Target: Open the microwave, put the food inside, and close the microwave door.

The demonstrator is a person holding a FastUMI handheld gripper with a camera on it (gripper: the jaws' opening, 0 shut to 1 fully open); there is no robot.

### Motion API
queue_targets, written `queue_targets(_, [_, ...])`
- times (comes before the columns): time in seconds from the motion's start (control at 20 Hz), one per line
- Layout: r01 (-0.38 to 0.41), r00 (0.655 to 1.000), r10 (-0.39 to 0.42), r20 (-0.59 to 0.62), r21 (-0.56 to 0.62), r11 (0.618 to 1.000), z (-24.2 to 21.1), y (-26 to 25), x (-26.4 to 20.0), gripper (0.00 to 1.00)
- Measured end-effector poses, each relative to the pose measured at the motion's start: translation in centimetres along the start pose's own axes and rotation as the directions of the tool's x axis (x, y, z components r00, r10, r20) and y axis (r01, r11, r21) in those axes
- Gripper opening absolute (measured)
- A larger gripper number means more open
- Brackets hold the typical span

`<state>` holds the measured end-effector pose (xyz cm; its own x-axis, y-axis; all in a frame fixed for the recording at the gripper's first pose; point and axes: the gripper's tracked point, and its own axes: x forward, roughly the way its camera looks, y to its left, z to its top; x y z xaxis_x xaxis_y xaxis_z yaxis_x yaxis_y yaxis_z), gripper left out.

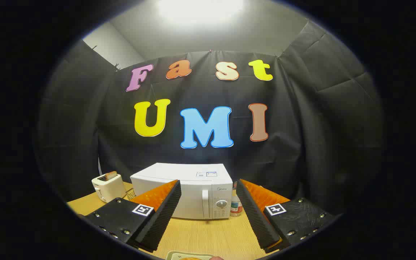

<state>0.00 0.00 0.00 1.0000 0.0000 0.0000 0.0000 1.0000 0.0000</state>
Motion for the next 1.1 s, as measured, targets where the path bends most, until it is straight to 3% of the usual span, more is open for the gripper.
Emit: queue_targets(1.1, [0.01, 1.0, -0.011, 0.005, 0.023, 1.0, -0.1, -1.9, -0.1, 0.97])
